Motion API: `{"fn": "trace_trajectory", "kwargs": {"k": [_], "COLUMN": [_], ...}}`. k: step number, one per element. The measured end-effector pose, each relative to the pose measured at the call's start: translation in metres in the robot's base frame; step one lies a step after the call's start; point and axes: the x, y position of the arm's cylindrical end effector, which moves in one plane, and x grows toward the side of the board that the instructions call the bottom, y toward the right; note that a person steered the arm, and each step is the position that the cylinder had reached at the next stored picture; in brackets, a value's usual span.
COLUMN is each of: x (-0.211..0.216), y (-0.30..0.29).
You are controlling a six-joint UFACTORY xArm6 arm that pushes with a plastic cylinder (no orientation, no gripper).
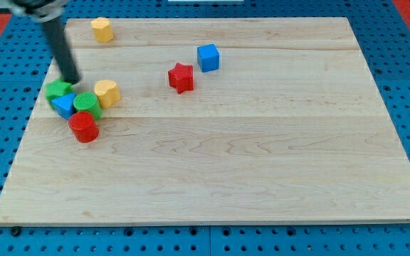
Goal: Move the green star to the bottom of the red circle
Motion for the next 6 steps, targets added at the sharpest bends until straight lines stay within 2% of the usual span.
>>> {"fn": "trace_trajectory", "kwargs": {"k": [1, 2, 3, 4, 5, 6], "x": [0.013, 0.018, 0.074, 0.116, 0.147, 0.145], "y": [-0.033, -0.033, -0.016, 0.036, 0.095, 0.085]}}
